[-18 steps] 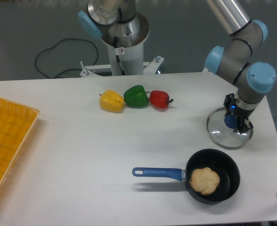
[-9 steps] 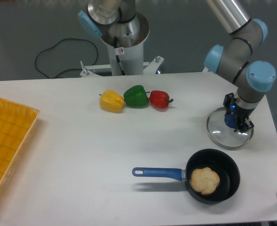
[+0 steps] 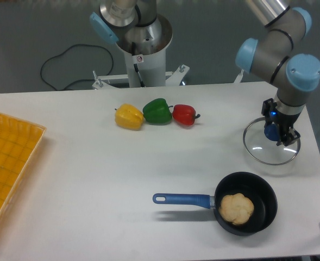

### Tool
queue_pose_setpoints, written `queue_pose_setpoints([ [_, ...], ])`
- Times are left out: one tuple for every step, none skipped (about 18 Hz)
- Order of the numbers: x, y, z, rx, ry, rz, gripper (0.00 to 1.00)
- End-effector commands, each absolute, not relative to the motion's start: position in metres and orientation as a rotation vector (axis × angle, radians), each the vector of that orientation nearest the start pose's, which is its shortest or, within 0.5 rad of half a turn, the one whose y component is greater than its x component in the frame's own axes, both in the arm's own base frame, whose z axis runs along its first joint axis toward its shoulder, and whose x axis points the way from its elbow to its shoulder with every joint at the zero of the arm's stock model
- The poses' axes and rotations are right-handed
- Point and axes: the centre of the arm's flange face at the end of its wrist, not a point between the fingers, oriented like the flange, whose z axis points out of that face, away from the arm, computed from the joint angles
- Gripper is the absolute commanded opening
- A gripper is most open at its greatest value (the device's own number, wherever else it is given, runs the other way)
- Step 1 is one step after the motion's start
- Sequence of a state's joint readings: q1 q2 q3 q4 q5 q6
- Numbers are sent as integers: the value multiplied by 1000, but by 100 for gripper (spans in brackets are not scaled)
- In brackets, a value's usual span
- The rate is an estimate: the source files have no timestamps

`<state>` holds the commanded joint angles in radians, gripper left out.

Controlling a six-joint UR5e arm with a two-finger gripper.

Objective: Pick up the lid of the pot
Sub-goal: 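Lift the glass lid by its knob off the table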

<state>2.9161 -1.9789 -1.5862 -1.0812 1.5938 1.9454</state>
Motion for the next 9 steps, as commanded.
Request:
queue_pose_setpoints([
  [-585,268,306,-3040,886,85,57],
  [-584,267,313,-3047,860,66,57],
  [-584,267,318,-3047,858,49,57],
  [-584,267,323,-3048,856,44,57],
  [-584,267,328,-3049,853,49,57],
  [-584,267,329,-3050,848,49,57],
  [-583,267,333,-3053,837,52,57],
  [-583,267,336,-3057,823,45,57],
  [-583,268,339,-3060,811,38,57],
])
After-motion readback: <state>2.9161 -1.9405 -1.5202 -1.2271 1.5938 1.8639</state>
